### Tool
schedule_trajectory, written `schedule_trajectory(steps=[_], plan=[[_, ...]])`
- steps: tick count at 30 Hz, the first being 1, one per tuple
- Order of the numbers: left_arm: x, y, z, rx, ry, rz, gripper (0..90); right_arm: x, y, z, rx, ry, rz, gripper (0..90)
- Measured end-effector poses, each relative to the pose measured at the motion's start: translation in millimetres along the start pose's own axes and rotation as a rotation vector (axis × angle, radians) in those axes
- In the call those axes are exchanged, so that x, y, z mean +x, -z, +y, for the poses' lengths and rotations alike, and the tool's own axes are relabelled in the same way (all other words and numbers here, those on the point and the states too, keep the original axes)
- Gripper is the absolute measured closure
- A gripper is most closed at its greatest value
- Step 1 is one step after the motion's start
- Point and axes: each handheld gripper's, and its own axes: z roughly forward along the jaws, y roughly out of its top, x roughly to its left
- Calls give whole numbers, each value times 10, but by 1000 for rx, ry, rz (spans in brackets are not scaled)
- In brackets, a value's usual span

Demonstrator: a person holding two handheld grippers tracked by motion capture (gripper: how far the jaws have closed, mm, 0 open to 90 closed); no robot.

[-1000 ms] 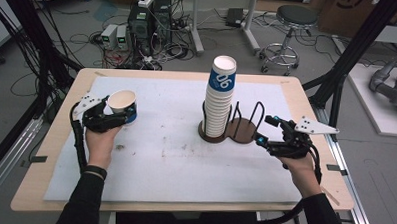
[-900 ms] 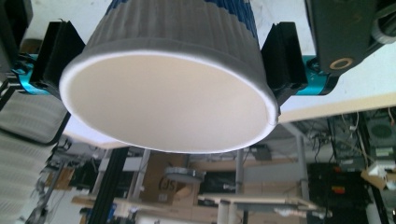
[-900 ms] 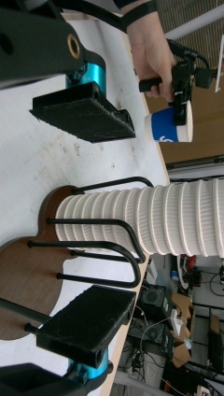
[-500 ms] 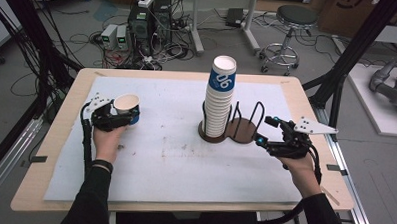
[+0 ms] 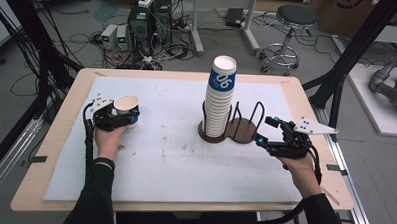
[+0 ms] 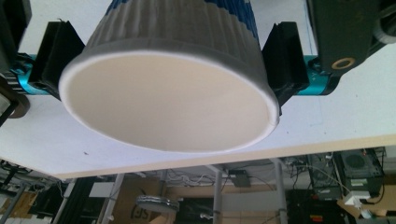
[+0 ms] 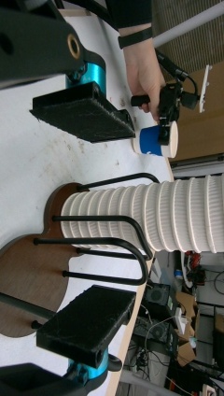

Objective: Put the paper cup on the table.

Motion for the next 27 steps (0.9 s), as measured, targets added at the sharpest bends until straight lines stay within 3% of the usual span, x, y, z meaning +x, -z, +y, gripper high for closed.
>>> schedule_trajectory(steps=[5,14,19,25,27], plan=[[3,22,7,16,13,6,198,0,3,2,-2,-2,1,195],[-97,60,53,101,-79,24,187,2,-4,12,-2,-5,3,195],[-100,67,43,132,-65,14,182,16,-18,36,-2,-11,6,195],[-112,61,44,154,-77,27,168,12,-33,37,-2,-5,7,195],[-110,56,39,151,-55,12,135,11,-33,37,-1,-7,10,195]])
